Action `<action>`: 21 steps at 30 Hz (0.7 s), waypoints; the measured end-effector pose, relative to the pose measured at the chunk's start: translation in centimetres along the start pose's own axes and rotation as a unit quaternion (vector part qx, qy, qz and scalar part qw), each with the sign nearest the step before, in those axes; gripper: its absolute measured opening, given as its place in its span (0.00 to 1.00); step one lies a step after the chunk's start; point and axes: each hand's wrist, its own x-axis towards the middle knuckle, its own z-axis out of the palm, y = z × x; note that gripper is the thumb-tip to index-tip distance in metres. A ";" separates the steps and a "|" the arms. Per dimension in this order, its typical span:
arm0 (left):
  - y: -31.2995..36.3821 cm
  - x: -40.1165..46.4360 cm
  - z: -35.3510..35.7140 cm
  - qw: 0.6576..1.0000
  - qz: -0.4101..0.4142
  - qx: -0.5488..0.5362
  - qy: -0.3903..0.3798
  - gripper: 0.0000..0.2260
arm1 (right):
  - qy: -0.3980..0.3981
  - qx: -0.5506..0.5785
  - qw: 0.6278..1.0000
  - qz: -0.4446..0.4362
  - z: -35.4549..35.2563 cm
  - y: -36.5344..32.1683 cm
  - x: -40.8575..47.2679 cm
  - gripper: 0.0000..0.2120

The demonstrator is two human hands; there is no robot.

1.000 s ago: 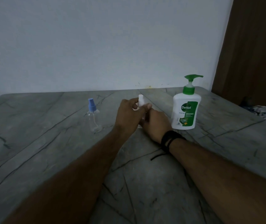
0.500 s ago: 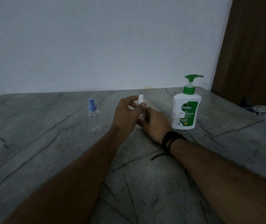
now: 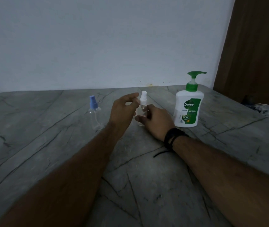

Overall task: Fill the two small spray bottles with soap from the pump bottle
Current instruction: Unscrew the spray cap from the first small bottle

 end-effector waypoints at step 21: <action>2.8 0.5 0.1 0.973 0.166 -0.054 0.152 0.10 | -0.004 -0.003 1.000 0.022 0.1 0.1 0.0 0.25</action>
